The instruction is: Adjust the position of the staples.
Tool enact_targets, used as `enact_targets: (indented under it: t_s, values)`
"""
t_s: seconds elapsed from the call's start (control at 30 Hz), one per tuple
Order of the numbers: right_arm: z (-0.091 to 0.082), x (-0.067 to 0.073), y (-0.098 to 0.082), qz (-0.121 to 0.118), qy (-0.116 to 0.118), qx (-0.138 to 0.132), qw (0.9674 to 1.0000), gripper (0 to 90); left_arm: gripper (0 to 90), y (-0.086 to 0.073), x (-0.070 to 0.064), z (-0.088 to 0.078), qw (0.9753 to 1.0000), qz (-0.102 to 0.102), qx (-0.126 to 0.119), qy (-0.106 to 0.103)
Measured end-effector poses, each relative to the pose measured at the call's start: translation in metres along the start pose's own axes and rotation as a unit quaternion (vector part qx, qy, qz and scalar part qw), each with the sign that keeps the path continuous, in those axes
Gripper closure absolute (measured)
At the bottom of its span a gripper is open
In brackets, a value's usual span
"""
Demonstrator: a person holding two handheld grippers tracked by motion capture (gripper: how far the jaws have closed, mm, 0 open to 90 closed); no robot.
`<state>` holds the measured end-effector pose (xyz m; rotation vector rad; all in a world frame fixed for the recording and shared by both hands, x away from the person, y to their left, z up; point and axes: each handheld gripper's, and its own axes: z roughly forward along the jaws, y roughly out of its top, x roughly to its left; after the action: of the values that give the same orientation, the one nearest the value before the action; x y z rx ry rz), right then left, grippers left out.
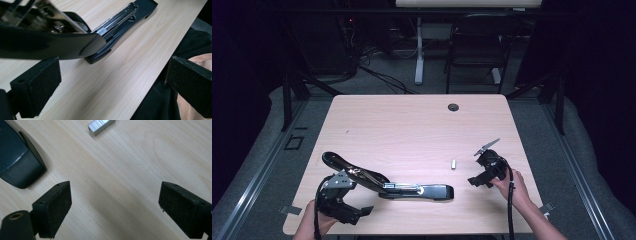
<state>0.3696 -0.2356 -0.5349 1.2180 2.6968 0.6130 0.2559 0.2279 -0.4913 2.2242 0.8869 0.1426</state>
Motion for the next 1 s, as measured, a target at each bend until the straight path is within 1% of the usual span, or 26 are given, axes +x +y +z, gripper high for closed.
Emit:
enact_targets:
  t_s: [0.1, 0.13, 0.2, 0.23, 0.27, 0.33, 0.37, 0.4, 0.43, 0.5, 0.53, 0.57, 0.6, 0.67, 0.7, 0.73, 0.77, 0.83, 0.87, 0.9, 0.93, 1.0]
  values:
    - [0.0, 0.003, 0.007, -0.005, 0.001, -0.007, 1.0, 13.0, 0.1, -0.001, 0.002, -0.002, 0.9999, -0.009, -0.001, 0.008]
    - [0.001, 0.003, 0.009, -0.003, 0.006, -0.007, 1.0, 13.0, 0.0, -0.001, 0.003, -0.002, 0.9999, -0.01, -0.001, 0.009]
    - [0.002, 0.004, 0.013, 0.0, 0.008, -0.008, 0.9999, 13.5, 0.1, -0.001, 0.003, -0.002, 0.9998, -0.006, 0.0, 0.017]
    - [0.002, 0.003, 0.015, -0.005, 0.005, 0.002, 1.0, 13.9, 0.1, -0.001, 0.002, -0.003, 0.9998, -0.002, -0.001, 0.021]
    - [0.003, 0.003, 0.016, -0.001, -0.003, 0.0, 1.0, 14.3, 0.1, -0.001, 0.002, -0.004, 0.9998, -0.001, 0.0, 0.022]
    - [0.003, 0.002, 0.019, 0.004, -0.002, 0.006, 1.0, 14.7, 0.1, -0.002, 0.003, -0.004, 0.9997, -0.005, -0.001, 0.023]
    - [0.004, 0.001, 0.021, 0.008, -0.002, 0.004, 1.0, 14.9, 0.1, -0.002, 0.004, -0.004, 0.9997, -0.005, 0.0, 0.024]
    - [0.005, 0.001, 0.023, 0.016, 0.001, -0.003, 0.9999, 15.4, 0.0, -0.002, 0.005, -0.003, 0.9997, -0.009, 0.0, 0.024]
    - [0.005, 0.001, 0.026, 0.015, -0.003, -0.003, 0.9999, 17.2, 0.1, -0.002, 0.005, -0.003, 0.9997, -0.011, 0.003, 0.022]
    - [0.007, 0.001, 0.032, 0.014, -0.003, -0.002, 0.9999, 14.8, 0.1, -0.003, 0.006, -0.003, 0.9996, -0.012, 0.001, 0.024]
    - [0.012, 0.003, 0.034, 0.029, -0.003, -0.022, 0.9993, 14.7, 0.1, -0.003, 0.006, -0.003, 0.9996, -0.013, 0.001, 0.025]
    - [0.011, 0.001, 0.039, 0.012, -0.004, 0.003, 0.9999, 15.0, 0.1, -0.003, 0.007, -0.003, 0.9996, -0.014, 0.0, 0.025]
    - [0.013, 0.002, 0.042, 0.012, -0.002, 0.004, 0.9999, 15.5, 0.1, -0.003, 0.007, -0.003, 0.9996, -0.014, 0.0, 0.024]
    - [0.018, 0.005, 0.047, 0.02, -0.006, -0.007, 0.9998, 17.3, 0.1, -0.003, 0.007, -0.002, 0.9996, -0.016, 0.002, 0.022]
    - [0.017, 0.004, 0.051, 0.01, -0.005, 0.005, 0.9999, 19.0, 0.1, -0.003, 0.007, -0.002, 0.9996, -0.016, 0.003, 0.022]
    - [0.019, 0.005, 0.055, 0.009, -0.005, 0.008, 0.9999, 22.0, 0.0, -0.003, 0.007, -0.002, 0.9997, -0.013, 0.004, 0.021]
    - [0.021, 0.006, 0.058, 0.013, -0.004, 0.006, 0.9999, 24.4, 0.0, -0.003, 0.007, -0.002, 0.9997, -0.013, 0.004, 0.02]
    - [0.022, 0.006, 0.066, 0.022, 0.001, 0.005, 0.9997, 26.2, 0.0, -0.003, 0.007, -0.002, 0.9997, -0.012, 0.004, 0.02]
    - [0.022, 0.006, 0.07, 0.019, 0.0, 0.012, 0.9997, 28.1, 0.1, -0.003, 0.006, -0.002, 0.9996, -0.011, 0.003, 0.024]
    - [0.024, 0.007, 0.074, 0.028, 0.004, 0.008, 0.9996, 28.9, 0.0, -0.003, 0.007, -0.002, 0.9998, -0.011, 0.004, 0.018]
    - [0.026, 0.007, 0.078, 0.03, 0.004, 0.006, 0.9995, 30.2, 0.0, -0.003, 0.007, -0.002, 0.9998, -0.012, 0.004, 0.018]
    - [0.03, 0.01, 0.084, 0.028, 0.002, 0.017, 0.9995, 31.1, 0.1, -0.003, 0.007, -0.002, 0.9998, -0.013, 0.004, 0.017]
